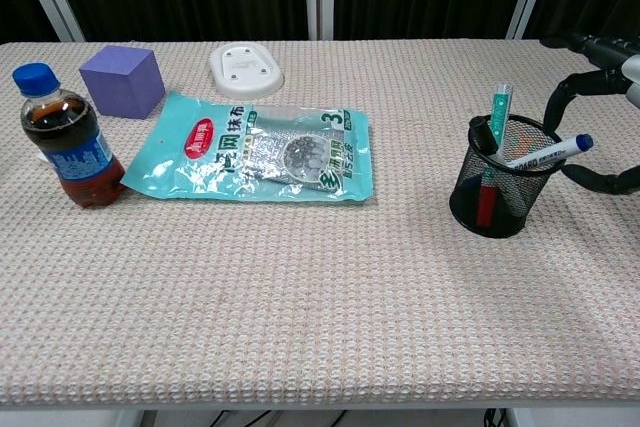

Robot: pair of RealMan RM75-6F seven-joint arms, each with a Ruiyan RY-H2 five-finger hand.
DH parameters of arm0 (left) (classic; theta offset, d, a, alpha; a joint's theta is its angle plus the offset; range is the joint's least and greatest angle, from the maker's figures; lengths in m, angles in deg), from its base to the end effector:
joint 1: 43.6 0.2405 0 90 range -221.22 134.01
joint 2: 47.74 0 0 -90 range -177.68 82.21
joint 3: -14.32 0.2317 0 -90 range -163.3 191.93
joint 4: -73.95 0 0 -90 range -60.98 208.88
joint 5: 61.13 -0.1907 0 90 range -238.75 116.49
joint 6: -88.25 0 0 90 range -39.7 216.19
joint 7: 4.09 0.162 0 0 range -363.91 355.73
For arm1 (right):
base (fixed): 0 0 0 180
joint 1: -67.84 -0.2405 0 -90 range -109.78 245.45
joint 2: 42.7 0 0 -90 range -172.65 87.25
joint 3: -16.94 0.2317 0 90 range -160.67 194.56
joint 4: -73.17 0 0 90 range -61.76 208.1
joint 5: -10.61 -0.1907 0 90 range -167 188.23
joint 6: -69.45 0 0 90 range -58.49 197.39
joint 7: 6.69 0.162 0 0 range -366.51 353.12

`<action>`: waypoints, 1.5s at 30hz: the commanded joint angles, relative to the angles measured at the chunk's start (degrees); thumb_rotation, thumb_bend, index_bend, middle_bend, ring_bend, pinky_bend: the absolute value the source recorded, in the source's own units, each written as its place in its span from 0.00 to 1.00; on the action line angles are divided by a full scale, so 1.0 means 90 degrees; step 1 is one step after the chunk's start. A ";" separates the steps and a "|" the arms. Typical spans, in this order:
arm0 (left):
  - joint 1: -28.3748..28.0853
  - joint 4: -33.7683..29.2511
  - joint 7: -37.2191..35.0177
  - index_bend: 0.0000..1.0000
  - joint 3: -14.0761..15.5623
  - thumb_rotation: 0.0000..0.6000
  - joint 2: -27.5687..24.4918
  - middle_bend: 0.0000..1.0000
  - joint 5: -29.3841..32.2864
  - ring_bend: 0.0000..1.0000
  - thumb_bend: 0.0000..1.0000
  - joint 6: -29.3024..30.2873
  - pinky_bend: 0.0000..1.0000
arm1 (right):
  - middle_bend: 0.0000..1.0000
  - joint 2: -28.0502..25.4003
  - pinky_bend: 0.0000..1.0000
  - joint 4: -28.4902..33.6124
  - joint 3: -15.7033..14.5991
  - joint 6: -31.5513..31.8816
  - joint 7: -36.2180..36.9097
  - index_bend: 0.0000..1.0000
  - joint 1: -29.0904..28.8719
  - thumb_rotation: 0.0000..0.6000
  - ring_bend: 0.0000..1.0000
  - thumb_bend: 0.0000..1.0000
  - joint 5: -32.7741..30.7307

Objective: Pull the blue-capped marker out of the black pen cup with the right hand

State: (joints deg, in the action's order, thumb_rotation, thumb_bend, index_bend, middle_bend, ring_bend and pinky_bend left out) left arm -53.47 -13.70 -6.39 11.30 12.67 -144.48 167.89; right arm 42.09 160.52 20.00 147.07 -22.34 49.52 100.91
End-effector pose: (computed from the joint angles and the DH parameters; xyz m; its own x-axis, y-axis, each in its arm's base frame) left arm -0.2952 0.2235 0.1856 0.4862 0.0389 0.8730 0.8738 -0.0274 -0.4855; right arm -0.1933 -0.2431 0.0468 0.4264 -0.0224 0.9042 -0.8562 -0.3323 0.3956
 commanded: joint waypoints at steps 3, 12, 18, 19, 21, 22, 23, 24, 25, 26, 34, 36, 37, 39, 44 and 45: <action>0.0002 0.0005 -0.0006 0.09 0.0000 1.00 -0.0002 0.03 -0.0007 0.00 0.21 -0.0001 0.08 | 0.02 0.0027 0.00 -0.0009 0.0018 -0.0009 -0.0009 0.49 -0.0016 1.00 0.00 0.25 -0.0006; 0.0006 -0.0015 0.0002 0.09 -0.0006 1.00 -0.0024 0.03 -0.0015 0.00 0.21 0.0005 0.08 | 0.03 0.0076 0.00 -0.0036 0.0050 0.0027 -0.0047 0.53 -0.0019 1.00 0.00 0.27 -0.0013; 0.0009 -0.0016 -0.0017 0.09 -0.0005 1.00 -0.0031 0.03 -0.0024 0.00 0.21 0.0005 0.08 | 0.03 0.0065 0.00 -0.0013 0.0052 0.0061 -0.0050 0.56 0.0002 1.00 0.00 0.29 -0.0020; 0.0011 -0.0014 -0.0019 0.09 -0.0003 1.00 -0.0030 0.03 -0.0025 0.00 0.21 0.0004 0.08 | 0.03 0.0066 0.00 -0.0013 0.0051 0.0072 -0.0043 0.58 0.0004 1.00 0.00 0.29 -0.0012; 0.0016 -0.0011 -0.0021 0.09 -0.0002 1.00 -0.0029 0.03 -0.0025 0.00 0.21 0.0007 0.08 | 0.04 0.0060 0.00 -0.0011 0.0052 0.0111 -0.0019 0.60 0.0008 1.00 0.00 0.30 0.0023; 0.0021 -0.0012 -0.0025 0.09 -0.0003 1.00 -0.0031 0.03 -0.0021 0.00 0.21 0.0013 0.08 | 0.04 0.0054 0.00 -0.0009 0.0056 0.0149 -0.0003 0.61 0.0015 1.00 0.00 0.30 0.0050; 0.0023 -0.0014 -0.0027 0.09 -0.0004 1.00 -0.0032 0.03 -0.0021 0.00 0.21 0.0017 0.08 | 0.04 0.0046 0.00 -0.0003 0.0059 0.0184 0.0016 0.62 0.0022 1.00 0.00 0.30 0.0074; 0.0024 -0.0016 -0.0028 0.09 -0.0006 1.00 -0.0035 0.03 -0.0022 0.00 0.21 0.0019 0.08 | 0.04 0.0033 0.00 0.0008 0.0062 0.0224 0.0040 0.62 0.0030 1.00 0.00 0.30 0.0101; 0.0025 -0.0018 -0.0027 0.09 -0.0005 1.00 -0.0038 0.03 -0.0023 0.00 0.21 0.0020 0.08 | 0.04 0.0017 0.00 0.0024 0.0066 0.0270 0.0068 0.63 0.0039 1.00 0.00 0.30 0.0132; 0.0023 -0.0021 -0.0022 0.09 -0.0005 1.00 -0.0041 0.03 -0.0025 0.00 0.21 0.0017 0.08 | 0.04 -0.0012 0.00 0.0055 0.0075 0.0337 0.0112 0.64 0.0051 1.00 0.00 0.31 0.0177; 0.0001 -0.0063 -0.0117 0.09 -0.0015 1.00 -0.0069 0.03 -0.0025 0.00 0.21 -0.0028 0.08 | 0.05 -0.0724 0.00 0.0758 0.0240 0.0767 0.0780 0.67 0.0149 1.00 0.00 0.32 0.0362; 0.0001 -0.0049 -0.0142 0.09 -0.0019 1.00 -0.0068 0.03 -0.0022 0.00 0.21 -0.0027 0.08 | 0.05 -0.0950 0.00 0.0943 0.0321 0.0929 0.0838 0.68 0.0197 1.00 0.00 0.32 0.0399; 0.0001 -0.0043 -0.0155 0.09 -0.0019 1.00 -0.0063 0.03 -0.0022 0.00 0.21 -0.0029 0.08 | 0.05 -0.1044 0.00 0.1012 0.0363 0.1022 0.0840 0.68 0.0226 1.00 0.00 0.32 0.0421; -0.0003 -0.0020 -0.0174 0.09 -0.0015 1.00 -0.0046 0.03 -0.0023 0.00 0.21 -0.0043 0.08 | 0.06 -0.1218 0.00 0.1121 0.0460 0.1251 0.0863 0.69 0.0301 1.00 0.00 0.32 0.0467; -0.0027 0.0037 -0.0182 0.09 -0.0009 1.00 -0.0004 0.03 -0.0028 0.00 0.21 -0.0090 0.08 | 0.07 -0.1334 0.00 0.0880 0.0741 0.1602 0.0680 0.71 0.0411 1.00 0.00 0.32 0.0326; -0.0029 0.0044 -0.0181 0.09 -0.0008 1.00 0.0001 0.03 -0.0026 0.00 0.21 -0.0095 0.08 | 0.07 -0.1289 0.00 0.0737 0.0777 0.1608 0.0601 0.71 0.0404 1.00 0.00 0.32 0.0285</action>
State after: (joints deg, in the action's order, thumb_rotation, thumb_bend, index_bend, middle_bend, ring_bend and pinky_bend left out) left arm -53.73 -13.30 -8.02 11.23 12.67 -144.71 167.02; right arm 30.21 169.04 26.15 161.01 -15.75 52.87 104.20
